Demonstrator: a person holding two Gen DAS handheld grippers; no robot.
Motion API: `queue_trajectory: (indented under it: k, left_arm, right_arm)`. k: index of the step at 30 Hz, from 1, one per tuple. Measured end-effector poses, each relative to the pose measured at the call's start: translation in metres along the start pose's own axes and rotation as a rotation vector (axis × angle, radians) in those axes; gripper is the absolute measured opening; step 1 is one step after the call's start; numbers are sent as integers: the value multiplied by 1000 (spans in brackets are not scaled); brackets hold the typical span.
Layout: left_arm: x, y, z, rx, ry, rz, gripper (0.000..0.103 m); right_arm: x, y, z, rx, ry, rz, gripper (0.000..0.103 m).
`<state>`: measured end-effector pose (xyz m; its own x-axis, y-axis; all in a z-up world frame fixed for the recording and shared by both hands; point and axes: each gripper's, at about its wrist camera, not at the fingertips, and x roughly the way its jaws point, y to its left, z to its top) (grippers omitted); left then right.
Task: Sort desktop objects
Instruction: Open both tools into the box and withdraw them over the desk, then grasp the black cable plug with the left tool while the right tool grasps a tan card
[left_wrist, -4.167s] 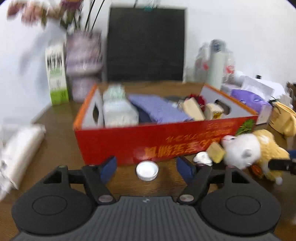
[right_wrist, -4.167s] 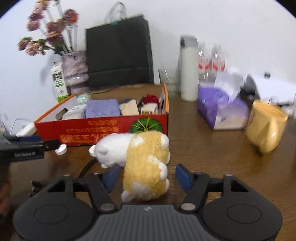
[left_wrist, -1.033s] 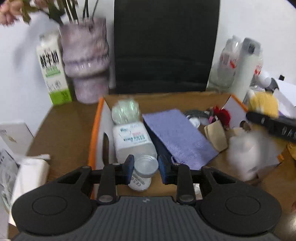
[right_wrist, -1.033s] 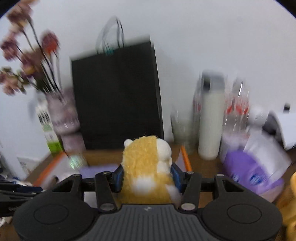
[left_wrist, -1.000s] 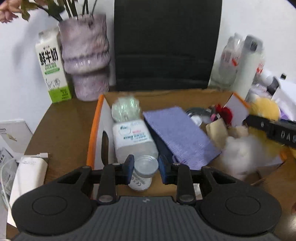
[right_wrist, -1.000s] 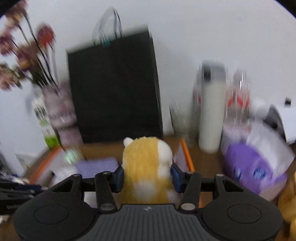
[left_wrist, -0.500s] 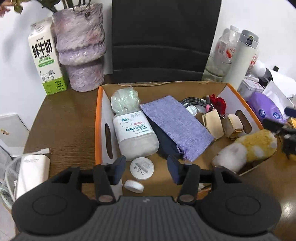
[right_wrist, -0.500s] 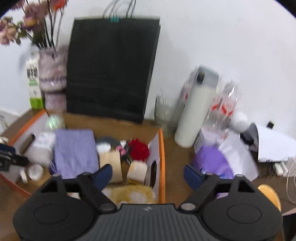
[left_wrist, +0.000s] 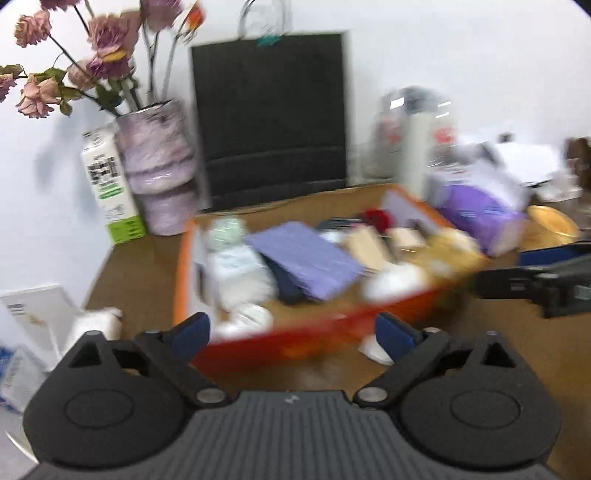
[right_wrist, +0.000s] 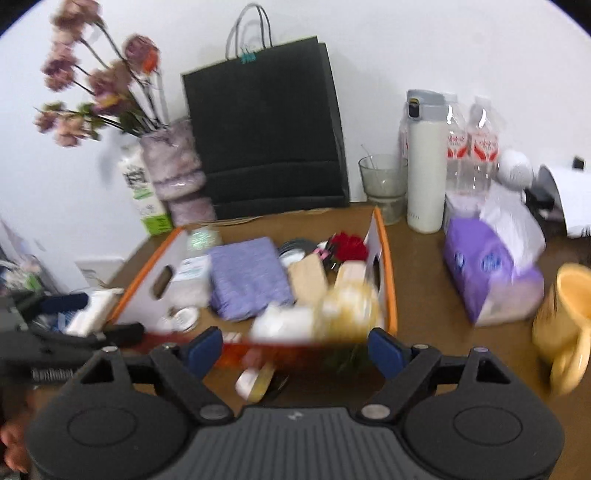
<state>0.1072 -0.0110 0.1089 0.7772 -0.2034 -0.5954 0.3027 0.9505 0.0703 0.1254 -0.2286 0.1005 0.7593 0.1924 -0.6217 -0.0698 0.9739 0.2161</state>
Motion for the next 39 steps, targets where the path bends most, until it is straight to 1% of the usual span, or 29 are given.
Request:
queue_trajectory:
  k: [1,3,4,6,8,10,12,15,17,19,21,24,25,28,29,30,31,33,34,35,36,37,39]
  left_arm:
    - [-10,-8,-15,-2,-19,-14,103]
    - [-28,-22,-47,-11,-50,-21,103]
    - [-33,-29,-61,-12,-52,-23,103]
    - [-39,-39,-89,-20,-30,-20,103]
    - [-47,-43,-113,-40,-25,-30,103]
    - [-58,-42,-134,-67,-46,-42,103]
    - [-63,-40,-148,-91,-39,-29,103]
    - [-68,-39,-158,-92,-32,-15,103]
    - [-70,-43,-165,-75,-35,12,103]
    - [-69,-44,-167,-69,-28,19,103]
    - [-71,-43,-168,-78,-41,26,103]
    - [-68,-42,-168,-93,-12,30,103]
    - [-68,-40,-169,-100,-15,29,103]
    - [-61,-34,-158,-109,-23,-19,103]
    - [-58,-34,-151,-105,-27,-17,103]
    - [-54,-33,-140,-96,-36,-10,102]
    - [-49,-32,-129,-77,-53,-28,101]
    - [-36,-29,-108,-51,-83,-72,98]
    - [-27,-28,-100,-47,-71,-88,97]
    - [-17,-27,-93,-46,-53,-100,92]
    - [-6,-25,-86,-49,-35,-109,88]
    - [3,-24,-81,-54,-14,-110,86]
    - [20,-24,-74,-61,14,-129,78]
  right_arm:
    - [-7,-2,-13,3,-11,5,87]
    - [-20,-2,-45,-6,-31,-18,87]
    - [-25,0,-59,-23,-36,-36,87]
    - [-34,3,-90,-53,-37,-62,87]
    - [-41,4,-118,-64,-23,-63,87]
    - [-51,3,-143,-65,-26,-45,88]
    - [-55,2,-161,-54,-8,-36,88]
    - [-60,4,-182,-54,17,-20,88]
    - [-64,6,-190,-75,9,-11,90]
    - [-68,9,-195,-77,-6,-15,91]
    - [-70,10,-198,-76,-15,-20,91]
    - [-71,12,-200,-80,-26,-32,91]
    - [-71,13,-201,-86,-29,-39,91]
    - [-69,13,-195,-106,-36,-48,91]
    - [-67,12,-189,-108,-40,-44,90]
    - [-62,10,-181,-111,-48,-45,89]
    - [-58,8,-172,-113,-53,-58,88]
    - [-45,5,-150,-125,-73,-85,84]
    - [-39,3,-139,-128,-83,-89,84]
    - [-31,2,-128,-127,-82,-83,82]
    - [-22,1,-115,-115,-73,-69,78]
    - [-12,-1,-102,-92,-64,-40,76]
    - [5,-2,-80,-39,-53,49,69]
